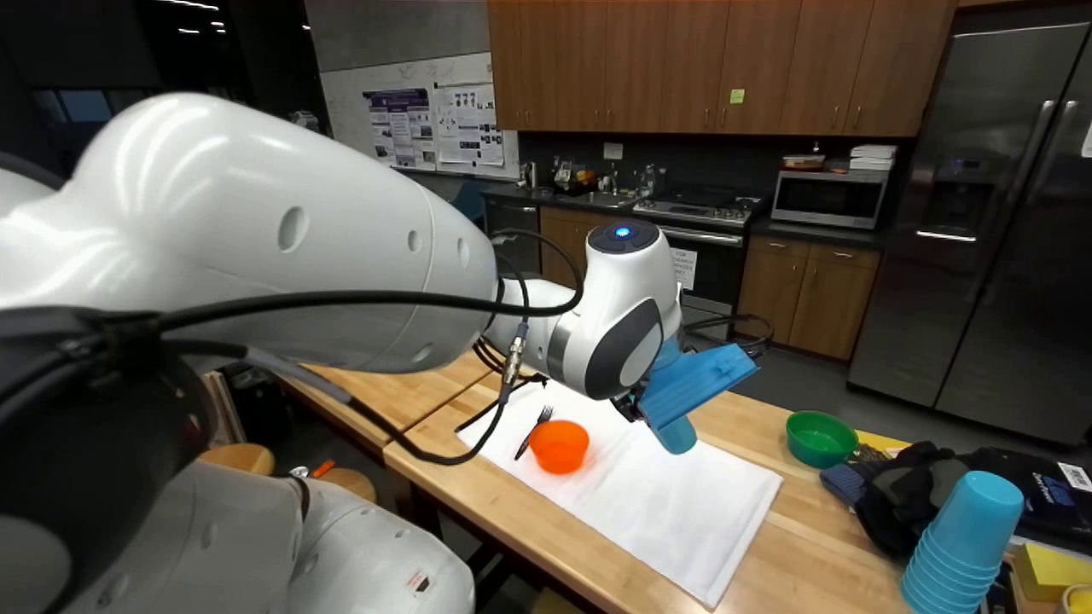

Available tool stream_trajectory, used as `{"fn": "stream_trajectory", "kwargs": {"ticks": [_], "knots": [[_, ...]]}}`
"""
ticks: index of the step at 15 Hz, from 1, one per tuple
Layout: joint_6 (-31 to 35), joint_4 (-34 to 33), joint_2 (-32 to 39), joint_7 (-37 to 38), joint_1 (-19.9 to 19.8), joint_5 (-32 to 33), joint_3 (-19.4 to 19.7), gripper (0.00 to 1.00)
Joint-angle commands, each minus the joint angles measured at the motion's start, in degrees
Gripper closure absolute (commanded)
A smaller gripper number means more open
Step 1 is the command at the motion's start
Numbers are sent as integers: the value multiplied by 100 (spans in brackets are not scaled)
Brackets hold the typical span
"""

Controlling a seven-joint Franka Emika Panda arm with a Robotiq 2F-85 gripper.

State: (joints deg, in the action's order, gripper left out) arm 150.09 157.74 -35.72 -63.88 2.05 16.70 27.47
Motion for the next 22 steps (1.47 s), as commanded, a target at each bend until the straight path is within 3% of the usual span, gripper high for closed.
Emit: {"fn": "stream_trajectory", "kwargs": {"ticks": [1, 22], "knots": [[-333, -114, 42, -189, -346, -112, -466, 69], [-525, -451, 1137, -60, -346, -24, -1649, 69]]}}
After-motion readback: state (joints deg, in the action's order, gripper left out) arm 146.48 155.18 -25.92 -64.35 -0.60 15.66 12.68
